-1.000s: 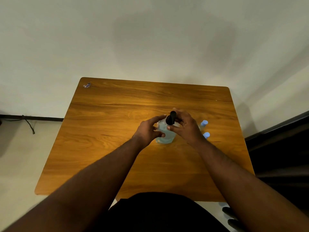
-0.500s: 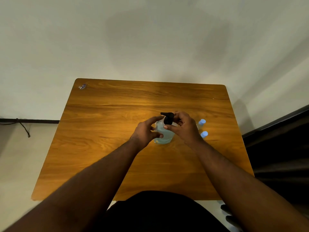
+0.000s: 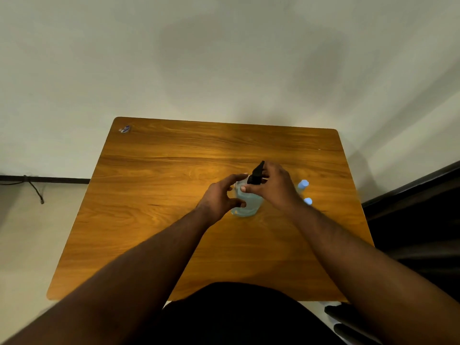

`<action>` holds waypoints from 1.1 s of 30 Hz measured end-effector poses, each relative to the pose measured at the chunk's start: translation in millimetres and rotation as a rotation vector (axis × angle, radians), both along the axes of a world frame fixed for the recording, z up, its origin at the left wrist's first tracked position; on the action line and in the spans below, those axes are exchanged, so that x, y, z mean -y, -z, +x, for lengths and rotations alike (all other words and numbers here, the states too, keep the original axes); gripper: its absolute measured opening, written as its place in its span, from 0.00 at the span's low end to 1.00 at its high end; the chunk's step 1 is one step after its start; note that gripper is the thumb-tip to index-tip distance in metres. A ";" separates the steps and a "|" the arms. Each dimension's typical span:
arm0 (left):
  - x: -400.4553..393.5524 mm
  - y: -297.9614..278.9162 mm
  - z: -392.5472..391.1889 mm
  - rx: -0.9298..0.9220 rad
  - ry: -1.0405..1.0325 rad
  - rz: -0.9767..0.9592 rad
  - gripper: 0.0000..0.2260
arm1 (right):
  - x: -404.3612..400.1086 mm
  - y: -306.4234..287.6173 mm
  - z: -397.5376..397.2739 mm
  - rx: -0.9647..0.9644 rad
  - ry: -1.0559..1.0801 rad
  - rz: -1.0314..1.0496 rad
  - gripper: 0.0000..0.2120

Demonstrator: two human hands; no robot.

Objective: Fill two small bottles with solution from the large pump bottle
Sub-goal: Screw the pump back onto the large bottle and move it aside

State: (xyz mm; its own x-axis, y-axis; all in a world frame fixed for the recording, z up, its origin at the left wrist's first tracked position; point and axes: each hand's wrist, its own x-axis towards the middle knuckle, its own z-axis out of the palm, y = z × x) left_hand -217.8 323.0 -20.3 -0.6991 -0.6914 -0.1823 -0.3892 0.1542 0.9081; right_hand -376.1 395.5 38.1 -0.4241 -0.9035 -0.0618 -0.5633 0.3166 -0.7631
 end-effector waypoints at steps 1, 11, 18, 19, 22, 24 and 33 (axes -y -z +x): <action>1.1 -0.2 -0.3 -0.012 0.011 0.001 0.35 | 3.5 -6.3 -5.3 0.047 -0.031 0.085 0.27; 5.1 4.5 -1.9 -0.041 0.053 0.004 0.33 | -0.8 -4.5 -11.6 0.162 -0.024 0.129 0.18; 5.3 4.5 -1.2 -0.053 0.052 0.030 0.33 | -5.4 -6.1 -24.7 0.270 -0.228 0.151 0.31; 5.8 4.5 -1.2 -0.050 0.048 0.027 0.33 | -3.7 -8.6 -28.7 0.260 -0.256 0.147 0.27; 5.7 6.5 -2.2 -0.044 0.043 0.024 0.34 | 3.1 -9.9 -26.5 0.133 -0.242 0.110 0.17; 4.7 6.9 -2.2 -0.044 0.034 0.027 0.34 | 5.4 -5.5 -20.1 0.022 -0.222 0.067 0.16; 4.9 4.8 -2.5 -0.007 0.017 0.022 0.37 | 31.3 -30.7 -34.5 -0.495 -0.738 0.284 0.12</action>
State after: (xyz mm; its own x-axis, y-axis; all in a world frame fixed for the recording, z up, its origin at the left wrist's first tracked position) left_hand -220.3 318.2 -25.1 -0.7123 -0.6751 -0.1923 -0.3800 0.1405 0.9143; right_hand -410.6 364.3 68.8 0.2142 -0.9337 -0.2869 -0.9367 -0.1131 -0.3312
